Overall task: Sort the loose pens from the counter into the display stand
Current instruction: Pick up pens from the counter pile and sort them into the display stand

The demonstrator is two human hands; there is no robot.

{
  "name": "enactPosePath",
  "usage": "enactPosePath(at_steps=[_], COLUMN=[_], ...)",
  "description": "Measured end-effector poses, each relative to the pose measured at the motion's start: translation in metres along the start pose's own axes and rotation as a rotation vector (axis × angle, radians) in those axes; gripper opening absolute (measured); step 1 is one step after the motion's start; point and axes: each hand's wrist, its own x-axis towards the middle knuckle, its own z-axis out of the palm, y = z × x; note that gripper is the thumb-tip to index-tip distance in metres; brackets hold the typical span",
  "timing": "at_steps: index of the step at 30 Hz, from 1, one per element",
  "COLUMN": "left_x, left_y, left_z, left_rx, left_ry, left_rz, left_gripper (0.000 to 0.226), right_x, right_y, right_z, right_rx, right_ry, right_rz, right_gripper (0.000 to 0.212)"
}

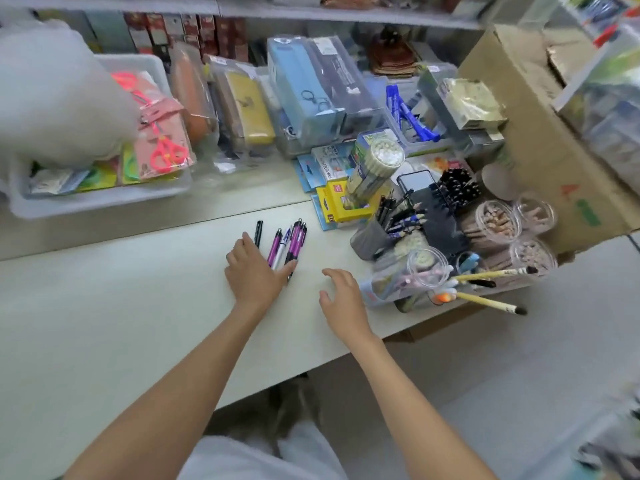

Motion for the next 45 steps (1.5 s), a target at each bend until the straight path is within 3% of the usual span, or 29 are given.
enactPosePath(at_steps=[2, 7, 14, 15, 17, 19, 20, 22, 27, 31, 37, 42, 45], left_x=[0.005, 0.009, -0.003, -0.001, -0.004, -0.016, -0.023, -0.030, -0.032, -0.030, -0.032, -0.058, -0.076], left_y=[0.011, 0.033, 0.018, 0.007, -0.010, -0.022, -0.028, -0.041, -0.068, -0.103, -0.191, -0.238, -0.251], left_z=[0.008, 0.014, 0.009, 0.005, -0.014, -0.042, -0.056, -0.079, -0.147, -0.200, -0.271, -0.327, -0.360], left_rx=[0.061, 0.186, 0.258, 0.097, -0.495, -1.050, -1.239, -1.404, -1.429, -1.335, -1.413, -1.368, -1.345], left_ry=[0.050, -0.028, -0.050, -0.097, -0.291, -0.421, -0.471, -0.529, -0.721, -0.831, -0.847, -0.781, -0.784], left_rz=[-0.013, 0.034, 0.055, 0.025, -0.139, -0.317, -0.359, -0.363, -0.205, -0.081, -0.074, 0.075, 0.199], left_gripper=[0.104, 0.056, 0.024, 0.019, 0.003, 0.009, 0.008, 0.014, 0.021, 0.021, 0.004, 0.009, 0.002], right_x=[0.007, 0.022, 0.051, 0.054, 0.060, 0.064, 0.065, 0.064, 0.051, 0.034, -0.019, -0.082, -0.118], right_y=[0.007, 0.010, 0.006, 0.004, -0.003, -0.021, -0.034, -0.068, -0.170, -0.243, -0.329, -0.376, -0.393], right_z=[0.003, 0.006, 0.007, 0.006, 0.004, 0.003, 0.004, 0.006, 0.015, 0.041, 0.100, 0.123, 0.123], right_rx=[0.000, -0.019, 0.034, 0.053, 0.093, 0.185, 0.259, 0.409, 0.499, 0.537, 0.431, 0.703, 0.718], right_ry=[-0.018, -0.068, -0.095, -0.107, -0.126, -0.146, -0.164, -0.237, -0.387, -0.370, -0.186, -0.164, -0.198], right_rz=[-0.015, -0.096, -0.178, -0.182, -0.176, -0.141, -0.123, -0.120, -0.291, -0.388, -0.494, -0.323, -0.389], right_gripper=[0.043, 0.042, 0.042, 0.042, 0.043, 0.040, 0.037, 0.031, 0.047, 0.057, 0.027, 0.025, 0.012])
